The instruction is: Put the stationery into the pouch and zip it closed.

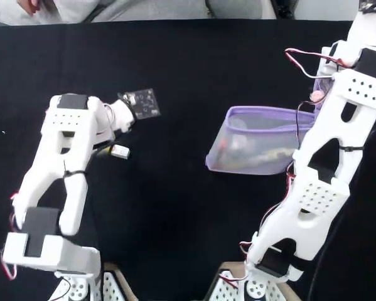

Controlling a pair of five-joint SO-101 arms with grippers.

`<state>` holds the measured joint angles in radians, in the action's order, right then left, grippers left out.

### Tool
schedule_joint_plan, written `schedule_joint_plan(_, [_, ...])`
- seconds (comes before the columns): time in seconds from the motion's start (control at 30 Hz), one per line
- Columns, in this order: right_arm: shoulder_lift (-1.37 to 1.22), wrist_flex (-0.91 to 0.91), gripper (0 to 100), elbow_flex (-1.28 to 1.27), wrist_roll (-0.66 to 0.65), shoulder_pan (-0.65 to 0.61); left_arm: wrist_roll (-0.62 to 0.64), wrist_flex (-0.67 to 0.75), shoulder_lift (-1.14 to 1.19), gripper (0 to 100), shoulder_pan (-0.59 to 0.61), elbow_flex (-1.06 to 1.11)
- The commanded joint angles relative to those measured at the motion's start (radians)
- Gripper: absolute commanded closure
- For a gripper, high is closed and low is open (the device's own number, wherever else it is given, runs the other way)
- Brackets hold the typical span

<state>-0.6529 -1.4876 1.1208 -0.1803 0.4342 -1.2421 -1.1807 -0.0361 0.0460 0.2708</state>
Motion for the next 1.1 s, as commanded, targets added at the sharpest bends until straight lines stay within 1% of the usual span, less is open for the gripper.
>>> schedule_joint_plan(0.0, [0.012,0.003,98.8,0.054,-0.035,-0.012,-0.054,0.018,0.089,84,-0.010,-0.033])
schedule_joint_plan(0.17, [0.012,0.005,98.8,0.054,-0.035,-0.014,-0.057,0.012,0.221,84,-0.030,-0.101])
schedule_joint_plan(0.43, [0.013,0.005,98.8,0.054,-0.037,-0.011,-0.057,0.020,0.334,84,-0.039,-0.225])
schedule_joint_plan(0.63, [0.013,0.005,98.8,0.056,-0.037,-0.011,-0.057,0.017,0.430,84,-0.041,-0.265])
schedule_joint_plan(0.7, [0.013,0.005,98.8,0.056,-0.037,-0.011,-0.057,0.014,0.446,87,-0.041,-0.265])
schedule_joint_plan(0.83, [0.013,0.005,98.8,0.056,-0.037,-0.011,-0.057,0.018,0.456,97,-0.042,-0.265])
schedule_joint_plan(1.07, [0.013,0.002,98.8,0.056,-0.035,-0.011,-0.054,0.012,0.453,97,-0.042,-0.277])
